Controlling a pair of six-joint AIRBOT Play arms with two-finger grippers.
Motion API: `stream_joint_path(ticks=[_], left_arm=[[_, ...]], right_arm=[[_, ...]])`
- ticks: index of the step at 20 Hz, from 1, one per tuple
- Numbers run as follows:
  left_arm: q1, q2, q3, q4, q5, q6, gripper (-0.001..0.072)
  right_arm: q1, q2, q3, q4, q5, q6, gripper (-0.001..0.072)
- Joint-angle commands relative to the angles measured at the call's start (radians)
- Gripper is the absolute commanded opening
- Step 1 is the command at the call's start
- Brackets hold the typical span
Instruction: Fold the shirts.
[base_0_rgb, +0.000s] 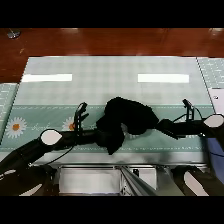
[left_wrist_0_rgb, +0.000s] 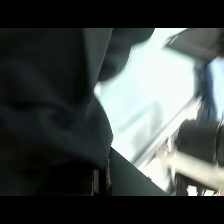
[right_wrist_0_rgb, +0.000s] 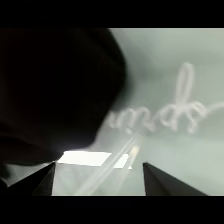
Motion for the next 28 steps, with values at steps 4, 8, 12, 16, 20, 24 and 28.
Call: stream_joint_path(ticks=[4,8,12,16,20,24,28], left_arm=[[0.24,0.001,0.037,-0.003,-0.165,0.05,0.0032],[0.379,0.001,0.039,-0.003,-0.25,0.053,0.0032],[0.611,0.001,0.172,0.016,-0.415,0.071,0.0032],[0.784,-0.002,0.544,0.015,-0.458,0.07,0.0031],[0.875,0.002,1.015,0.131,-0.461,-0.017,0.0031],[0.92,0.047,1.367,0.485,-0.539,-0.195,0.0031],[0.926,0.177,1.459,0.683,-0.55,-0.241,0.0031]], right_arm=[[0.169,-0.254,0.109,0.209,-0.179,-0.026,0.0622],[0.238,-0.389,0.256,0.214,-0.157,-0.057,0.0027],[0.227,-0.387,0.492,0.071,-0.002,-0.048,0.0027],[0.214,-0.347,0.972,-0.166,0.161,0.043,0.0027],[0.214,-0.343,1.561,-0.267,0.311,0.057,0.0027],[0.214,-0.207,1.758,-0.284,0.401,0.028,0.0027],[0.214,0.034,1.621,-0.34,0.45,0.016,0.0027]])
